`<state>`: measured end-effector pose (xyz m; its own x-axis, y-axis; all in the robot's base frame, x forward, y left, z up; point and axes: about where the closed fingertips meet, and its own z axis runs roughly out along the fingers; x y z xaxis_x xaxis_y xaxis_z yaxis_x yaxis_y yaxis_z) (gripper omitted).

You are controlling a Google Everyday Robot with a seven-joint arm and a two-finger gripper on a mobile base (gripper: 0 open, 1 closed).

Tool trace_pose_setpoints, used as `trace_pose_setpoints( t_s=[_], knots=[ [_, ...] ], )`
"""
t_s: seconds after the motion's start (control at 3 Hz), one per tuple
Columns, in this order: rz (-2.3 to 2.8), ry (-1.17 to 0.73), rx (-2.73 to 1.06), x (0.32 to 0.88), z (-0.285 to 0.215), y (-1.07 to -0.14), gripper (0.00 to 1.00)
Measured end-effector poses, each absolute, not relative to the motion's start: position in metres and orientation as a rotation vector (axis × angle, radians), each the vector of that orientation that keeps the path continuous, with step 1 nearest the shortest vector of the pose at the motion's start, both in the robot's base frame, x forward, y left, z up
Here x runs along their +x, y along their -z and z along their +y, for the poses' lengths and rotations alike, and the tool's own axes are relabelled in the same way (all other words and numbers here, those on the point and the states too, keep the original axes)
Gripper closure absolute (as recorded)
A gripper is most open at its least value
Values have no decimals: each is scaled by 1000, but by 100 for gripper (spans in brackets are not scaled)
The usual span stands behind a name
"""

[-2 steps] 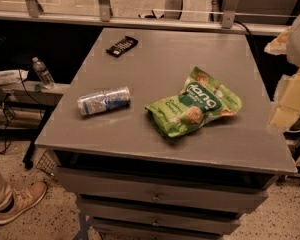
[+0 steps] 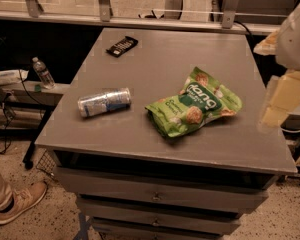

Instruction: Pick green rice chip bag

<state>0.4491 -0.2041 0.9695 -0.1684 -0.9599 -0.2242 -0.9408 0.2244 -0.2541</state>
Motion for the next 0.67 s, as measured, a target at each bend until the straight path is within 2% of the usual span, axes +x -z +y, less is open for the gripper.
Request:
trace_pose_setpoints(
  t_s=[0.67],
  knots=[
    [2047, -29, -1905, 491, -162, -916, 0]
  ],
)
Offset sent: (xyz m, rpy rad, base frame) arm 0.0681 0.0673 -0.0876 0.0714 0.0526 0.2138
